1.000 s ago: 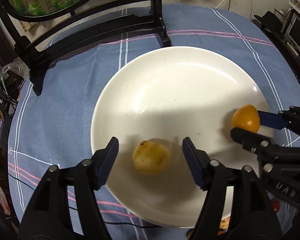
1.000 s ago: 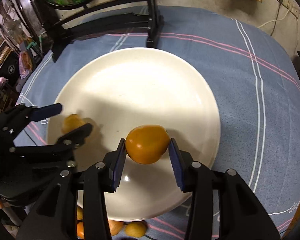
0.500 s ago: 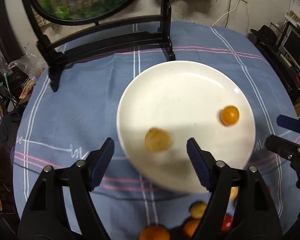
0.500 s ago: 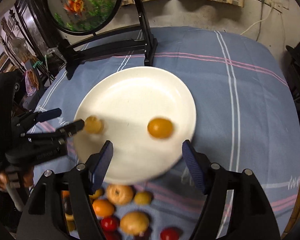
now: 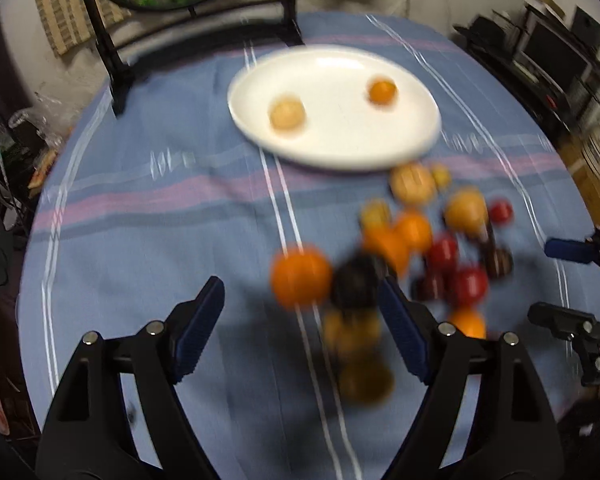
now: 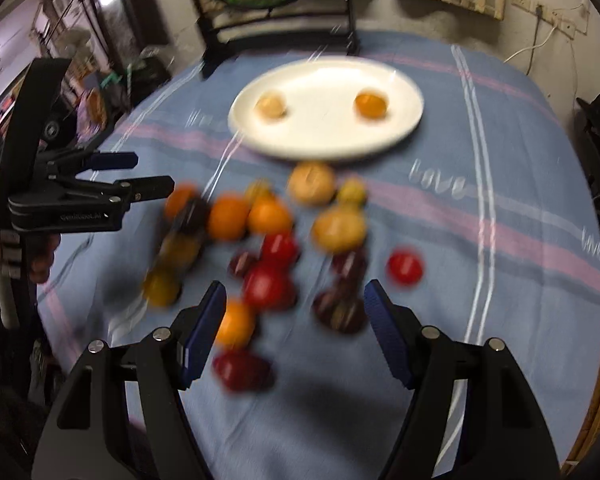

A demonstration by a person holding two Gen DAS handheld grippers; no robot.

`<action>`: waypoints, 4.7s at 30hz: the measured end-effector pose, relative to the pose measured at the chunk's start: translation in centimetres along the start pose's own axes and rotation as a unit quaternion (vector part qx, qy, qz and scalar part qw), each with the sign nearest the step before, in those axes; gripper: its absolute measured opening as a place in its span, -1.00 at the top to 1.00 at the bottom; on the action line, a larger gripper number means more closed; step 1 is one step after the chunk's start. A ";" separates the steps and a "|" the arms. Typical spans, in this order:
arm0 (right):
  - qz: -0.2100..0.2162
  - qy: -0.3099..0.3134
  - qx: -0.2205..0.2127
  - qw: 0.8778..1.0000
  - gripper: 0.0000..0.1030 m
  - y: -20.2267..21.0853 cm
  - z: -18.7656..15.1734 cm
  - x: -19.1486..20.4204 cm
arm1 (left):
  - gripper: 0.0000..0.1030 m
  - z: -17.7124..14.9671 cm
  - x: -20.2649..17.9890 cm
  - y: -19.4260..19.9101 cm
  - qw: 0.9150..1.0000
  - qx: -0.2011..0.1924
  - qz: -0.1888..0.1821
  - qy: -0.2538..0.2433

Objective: Organize fruits
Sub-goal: 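Move both grippers back to the fruit pile, then grasp the olive-green fruit with left gripper while right gripper grasps red apple, then carry the olive-green fruit and red apple over the plate, then open both grippers to release the fruits onto the plate, then move both grippers back to the fruit pile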

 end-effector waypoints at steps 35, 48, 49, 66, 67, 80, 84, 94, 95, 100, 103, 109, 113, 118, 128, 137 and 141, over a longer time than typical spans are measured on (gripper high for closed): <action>0.003 0.002 -0.051 0.999 0.23 4.7 3.4 0.8 | 0.22 3.7 -3.5 5.4 0.998 -0.048 -0.049 0.006; -0.017 -0.018 -0.128 0.991 0.23 6.6 11.7 -2.6 | 0.22 11.7 -5.2 5.0 0.995 -0.083 -0.037 0.031; -0.017 -0.020 -0.130 0.991 0.23 6.5 11.9 -2.8 | 0.22 11.8 -5.3 4.7 0.996 -0.082 -0.035 0.031; -0.009 -0.043 -0.098 0.994 0.24 1.6 13.6 -5.5 | 0.21 13.7 -5.4 -0.8 0.998 -0.048 -0.008 0.027; -0.008 -0.042 -0.096 0.994 0.24 1.1 14.1 -5.7 | 0.21 14.0 -5.4 -1.2 0.998 -0.047 -0.007 0.027; -0.008 -0.049 -0.088 0.995 0.24 -3.4 18.2 -8.6 | 0.21 18.5 -4.0 -6.1 0.998 -0.037 0.021 0.039; -0.011 -0.050 -0.081 0.995 0.24 -4.7 19.1 -9.6 | 0.21 19.4 -3.2 -7.8 0.998 -0.029 0.032 0.047; -0.010 -0.059 -0.058 0.996 0.24 -7.7 19.8 -11.3 | 0.21 20.0 -2.1 -10.6 0.998 -0.015 0.042 0.047; -0.008 -0.060 -0.056 0.997 0.24 -8.0 19.8 -11.3 | 0.21 20.0 -2.2 -10.9 0.998 -0.014 0.045 0.044; -0.008 -0.057 -0.037 0.998 0.24 -9.6 19.9 -11.5 | 0.21 19.9 -2.5 -12.1 0.998 -0.009 0.059 0.028; -0.015 -0.058 -0.028 0.998 0.24 -10.2 19.7 -12.1 | 0.21 19.8 -2.4 -12.5 0.998 -0.007 0.063 0.025; -0.004 -0.067 -0.015 0.998 0.23 -11.1 19.3 -12.6 | 0.20 20.2 -2.4 -12.8 0.997 -0.015 0.068 0.019; 0.000 -0.056 -0.002 0.998 0.20 -11.7 19.2 -12.0 | -0.20 20.7 -2.6 -12.3 0.997 -0.028 0.073 0.014; -0.010 -0.059 -0.002 0.998 0.01 -11.4 19.3 -12.4 | -0.23 20.9 -2.7 -12.0 0.997 -0.030 0.071 0.013; -0.029 -0.063 -0.040 0.997 -0.22 -7.2 19.6 -12.5 | -0.23 20.8 -3.2 -9.3 0.997 -0.046 0.064 0.012; -0.028 -0.058 -0.068 0.996 -0.22 -2.8 17.4 -10.0 | -0.34 18.9 -3.7 -3.8 0.996 -0.079 0.049 0.002; -0.026 -0.047 -0.070 0.996 -0.22 -0.8 14.9 -7.8 | -0.42 16.7 -3.1 -1.5 0.995 -0.087 0.039 0.000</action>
Point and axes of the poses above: each gripper's, at about its wrist camera, not at the fingertips, and y roughly against the way its jaws point, x to its left, z to its top, the point moved 8 cm from there along -y, roughly the way its jaws point, and after that the axes turned 10 degrees about y, right-handed, at the moved point
